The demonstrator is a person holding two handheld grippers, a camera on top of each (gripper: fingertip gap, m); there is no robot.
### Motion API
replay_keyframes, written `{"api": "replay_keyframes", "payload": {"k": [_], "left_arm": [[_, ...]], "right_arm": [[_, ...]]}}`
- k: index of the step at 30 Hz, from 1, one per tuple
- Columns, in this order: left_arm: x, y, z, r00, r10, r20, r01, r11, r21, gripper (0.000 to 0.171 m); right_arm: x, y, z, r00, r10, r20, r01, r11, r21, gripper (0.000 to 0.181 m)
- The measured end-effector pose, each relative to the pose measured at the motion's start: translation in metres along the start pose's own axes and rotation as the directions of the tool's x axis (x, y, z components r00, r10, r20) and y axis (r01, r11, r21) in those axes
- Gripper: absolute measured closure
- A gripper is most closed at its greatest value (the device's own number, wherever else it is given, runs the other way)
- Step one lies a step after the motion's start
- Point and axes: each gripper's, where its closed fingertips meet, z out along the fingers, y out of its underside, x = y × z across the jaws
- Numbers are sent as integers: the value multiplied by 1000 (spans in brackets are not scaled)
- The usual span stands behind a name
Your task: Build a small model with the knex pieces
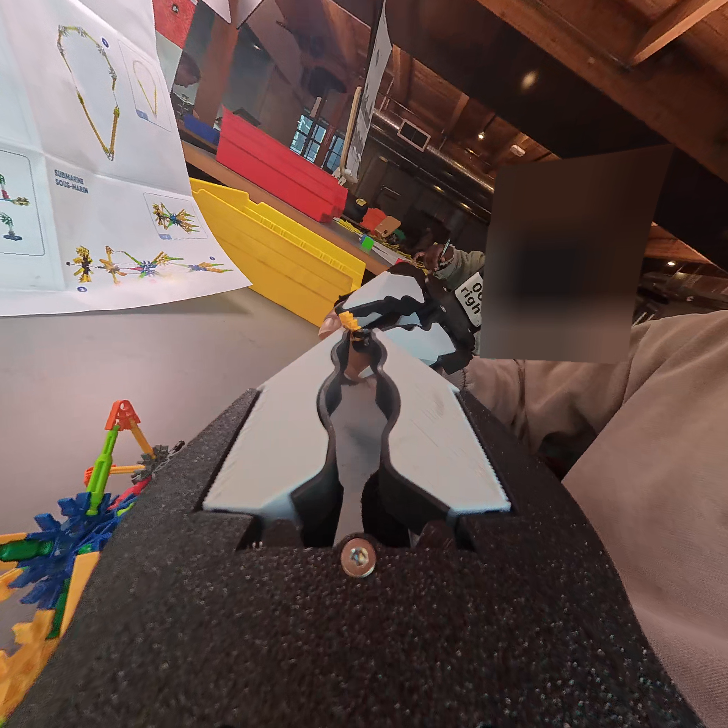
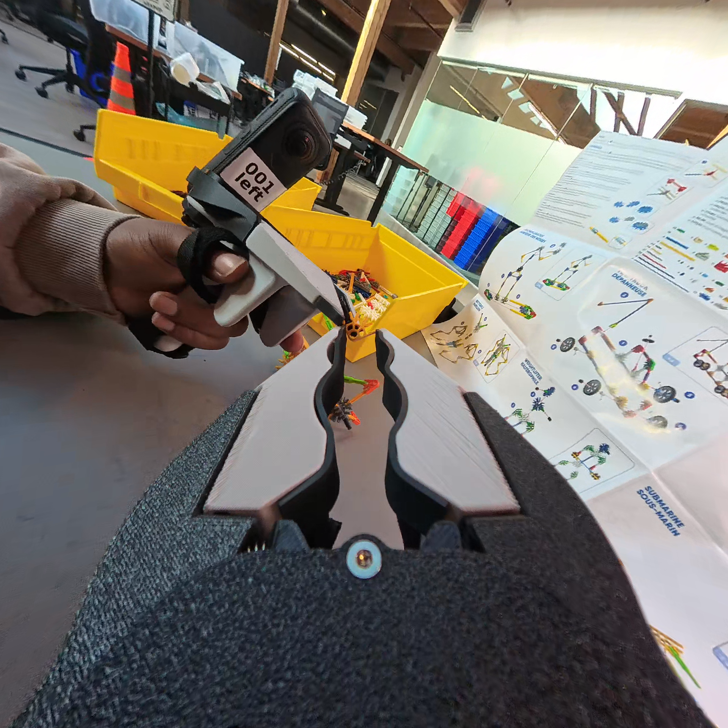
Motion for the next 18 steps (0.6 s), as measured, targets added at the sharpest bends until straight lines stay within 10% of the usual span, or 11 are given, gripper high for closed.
{"api": "replay_keyframes", "payload": {"k": [7, 18], "left_arm": [[-5, 6, -1, 998, 52, 28, -50, 997, -67, 168], [20, 13, 3, 988, 104, -113, -115, 989, -96, 168]], "right_arm": [[-4, 6, -4, 999, -27, 31, 28, 999, -17, 171], [-23, -10, -19, 805, 440, 398, -483, 875, 9, 175]]}}
